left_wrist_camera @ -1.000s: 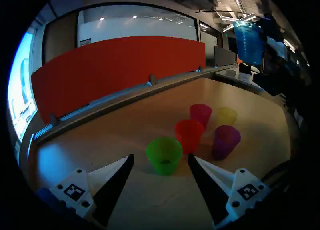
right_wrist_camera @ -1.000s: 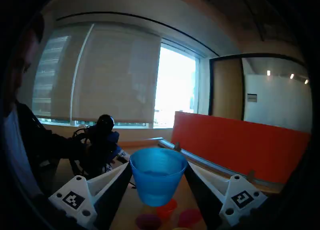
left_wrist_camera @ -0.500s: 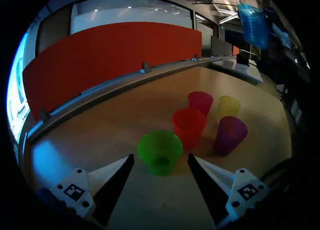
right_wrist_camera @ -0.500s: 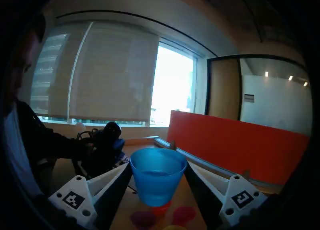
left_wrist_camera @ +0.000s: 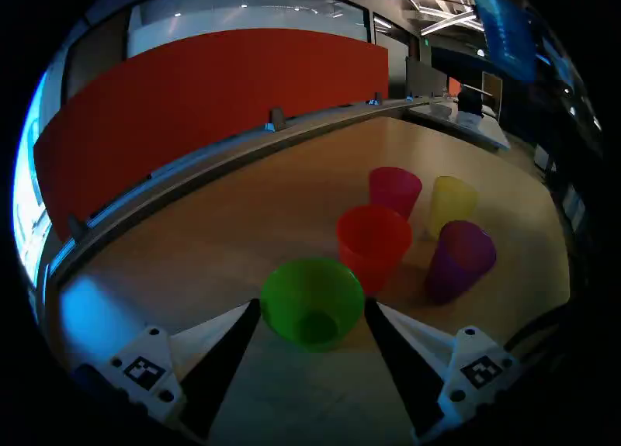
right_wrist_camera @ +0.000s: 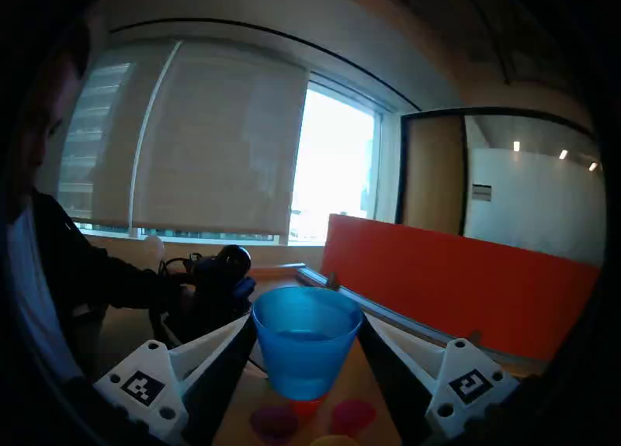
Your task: Pour water
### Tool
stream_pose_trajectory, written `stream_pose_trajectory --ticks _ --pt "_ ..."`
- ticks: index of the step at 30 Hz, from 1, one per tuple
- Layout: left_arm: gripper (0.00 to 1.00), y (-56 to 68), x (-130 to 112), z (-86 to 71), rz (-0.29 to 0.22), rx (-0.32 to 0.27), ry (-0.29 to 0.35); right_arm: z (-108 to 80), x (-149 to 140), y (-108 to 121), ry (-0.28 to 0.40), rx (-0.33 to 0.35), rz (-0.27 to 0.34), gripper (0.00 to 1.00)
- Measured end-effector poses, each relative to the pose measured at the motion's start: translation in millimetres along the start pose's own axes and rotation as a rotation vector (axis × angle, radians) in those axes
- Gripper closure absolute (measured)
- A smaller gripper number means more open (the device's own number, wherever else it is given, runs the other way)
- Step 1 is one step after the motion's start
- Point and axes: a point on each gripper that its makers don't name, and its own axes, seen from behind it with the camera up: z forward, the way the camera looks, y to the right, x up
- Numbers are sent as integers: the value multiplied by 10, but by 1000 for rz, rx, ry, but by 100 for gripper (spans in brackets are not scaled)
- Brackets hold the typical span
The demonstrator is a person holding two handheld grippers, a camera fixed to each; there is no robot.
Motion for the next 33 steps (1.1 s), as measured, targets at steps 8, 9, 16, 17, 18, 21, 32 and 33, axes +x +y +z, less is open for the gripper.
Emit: stream_pose_trajectory --ticks 8,9,16,17,18,21,32,33 --pt "0 -13 41 76 -12 -13 6 -17 -25 26 -4 -7 2 8" --pt "1 -11 38 83 -11 -13 4 -17 -28 29 -4 -7 2 8" --pt "10 14 28 87 -3 -17 -2 -22 -39 39 -6 -9 4 8" --pt "10 25 26 82 -4 -21 -3 -24 -41 38 -7 -9 4 8" --pt "10 32 30 79 -5 -23 -2 -26 -42 38 -7 -10 3 8" --pt "10 50 56 59 -11 -28 6 -33 -41 36 -6 -11 4 8" --pt "10 209 325 -226 -42 -54 85 -60 25 -18 -4 -12 6 8" --pt "10 230 349 -258 -44 -57 93 -61 33 -27 -4 -11 6 8"
